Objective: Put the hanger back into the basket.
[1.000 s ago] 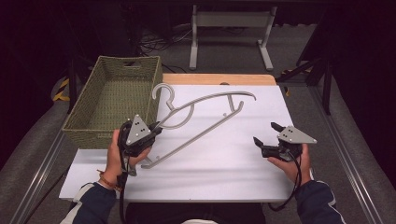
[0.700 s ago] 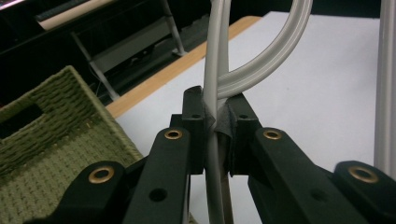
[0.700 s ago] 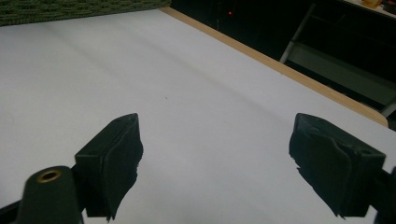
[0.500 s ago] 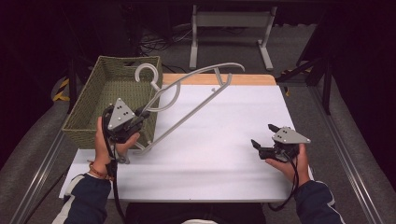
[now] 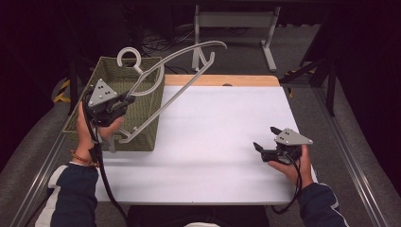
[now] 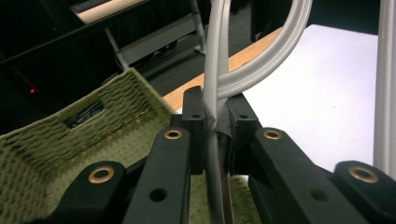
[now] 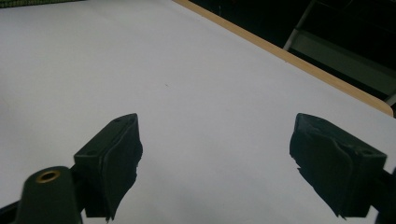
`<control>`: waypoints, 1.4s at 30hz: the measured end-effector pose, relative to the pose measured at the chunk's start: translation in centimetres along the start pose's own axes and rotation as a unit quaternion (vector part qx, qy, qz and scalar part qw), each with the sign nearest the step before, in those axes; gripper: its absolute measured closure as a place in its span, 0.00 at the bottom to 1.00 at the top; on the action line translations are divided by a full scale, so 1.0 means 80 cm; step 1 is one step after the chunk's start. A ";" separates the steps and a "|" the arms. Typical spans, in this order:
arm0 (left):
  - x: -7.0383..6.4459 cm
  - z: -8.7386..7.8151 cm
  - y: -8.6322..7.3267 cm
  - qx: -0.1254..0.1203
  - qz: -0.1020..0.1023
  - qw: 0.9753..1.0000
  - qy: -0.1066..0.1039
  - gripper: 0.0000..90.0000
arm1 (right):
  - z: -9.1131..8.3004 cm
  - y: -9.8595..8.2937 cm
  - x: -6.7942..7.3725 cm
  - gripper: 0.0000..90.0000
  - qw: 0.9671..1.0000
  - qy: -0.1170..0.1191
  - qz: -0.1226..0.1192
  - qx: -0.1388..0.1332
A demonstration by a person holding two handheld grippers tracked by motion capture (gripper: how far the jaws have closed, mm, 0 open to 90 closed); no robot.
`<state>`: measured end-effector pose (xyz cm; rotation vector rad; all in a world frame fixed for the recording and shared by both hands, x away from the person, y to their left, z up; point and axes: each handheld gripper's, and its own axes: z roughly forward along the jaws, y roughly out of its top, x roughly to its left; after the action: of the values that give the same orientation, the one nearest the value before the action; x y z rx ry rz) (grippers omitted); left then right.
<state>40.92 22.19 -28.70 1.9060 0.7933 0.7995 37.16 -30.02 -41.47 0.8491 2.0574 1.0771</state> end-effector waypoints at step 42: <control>0.139 0.064 -0.044 0.102 -0.026 0.991 0.077 0.90 | 0.012 0.002 0.013 0.19 0.999 0.032 0.014 0.005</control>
<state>50.71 29.79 -31.48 2.0105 1.0499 0.8676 37.38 -28.73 -41.98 0.8613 2.1116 1.1244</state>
